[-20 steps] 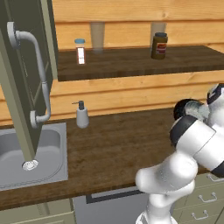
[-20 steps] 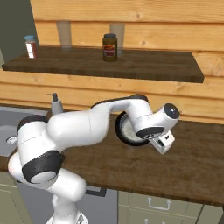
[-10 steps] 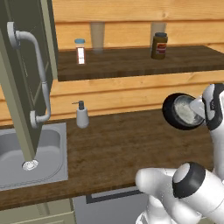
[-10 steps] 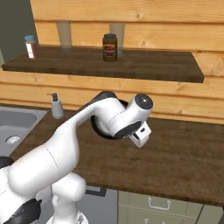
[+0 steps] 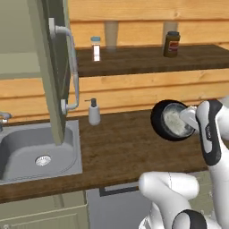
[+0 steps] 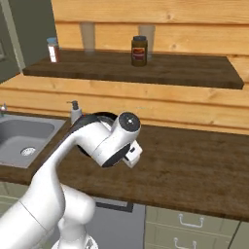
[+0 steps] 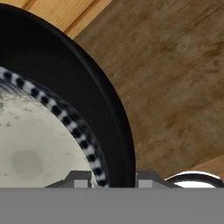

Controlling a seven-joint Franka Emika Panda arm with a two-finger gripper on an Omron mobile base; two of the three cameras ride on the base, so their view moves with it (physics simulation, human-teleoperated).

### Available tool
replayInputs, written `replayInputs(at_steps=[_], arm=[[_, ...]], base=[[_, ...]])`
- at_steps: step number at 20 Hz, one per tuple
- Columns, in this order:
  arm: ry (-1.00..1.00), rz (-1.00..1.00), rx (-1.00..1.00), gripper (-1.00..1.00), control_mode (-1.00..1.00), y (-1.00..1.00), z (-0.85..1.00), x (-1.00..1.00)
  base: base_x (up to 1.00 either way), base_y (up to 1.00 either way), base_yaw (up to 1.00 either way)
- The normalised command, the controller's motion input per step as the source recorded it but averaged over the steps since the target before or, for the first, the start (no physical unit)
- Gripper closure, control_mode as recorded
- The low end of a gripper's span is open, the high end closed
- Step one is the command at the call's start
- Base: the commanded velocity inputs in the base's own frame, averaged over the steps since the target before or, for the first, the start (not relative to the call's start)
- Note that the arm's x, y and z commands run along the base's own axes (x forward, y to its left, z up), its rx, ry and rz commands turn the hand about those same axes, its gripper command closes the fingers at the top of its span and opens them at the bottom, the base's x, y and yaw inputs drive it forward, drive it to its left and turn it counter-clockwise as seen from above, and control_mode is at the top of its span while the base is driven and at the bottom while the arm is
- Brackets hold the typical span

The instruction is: Pick up the bowls on the counter and stack them on top of one another in the open cabinet. Place the smaller bowl on top of the larger bowl.

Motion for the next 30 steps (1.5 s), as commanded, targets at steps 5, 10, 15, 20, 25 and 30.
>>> replayInputs(at_steps=[5, 10, 15, 20, 25, 30], arm=[[0.0, 0.0, 0.0, 1.0, 1.0, 0.0, 0.0, 0.0], [0.0, 0.0, 0.0, 1.0, 1.0, 0.0, 0.0, 0.0], [0.0, 0.0, 0.0, 1.0, 1.0, 0.0, 0.0, 0.0], [0.0, 0.0, 0.0, 1.0, 1.0, 0.0, 0.0, 0.0], [0.0, 0.0, 0.0, 1.0, 1.0, 0.0, 0.0, 0.0], [0.0, 0.0, 0.0, 1.0, 1.0, 0.0, 0.0, 0.0]], base=[[-0.86, 1.0, 0.22], [-0.51, 1.0, 0.23], [-0.06, 1.0, 0.14], [0.4, 1.0, 0.03], [0.8, 0.89, -0.01], [0.91, 0.1, -0.02]])
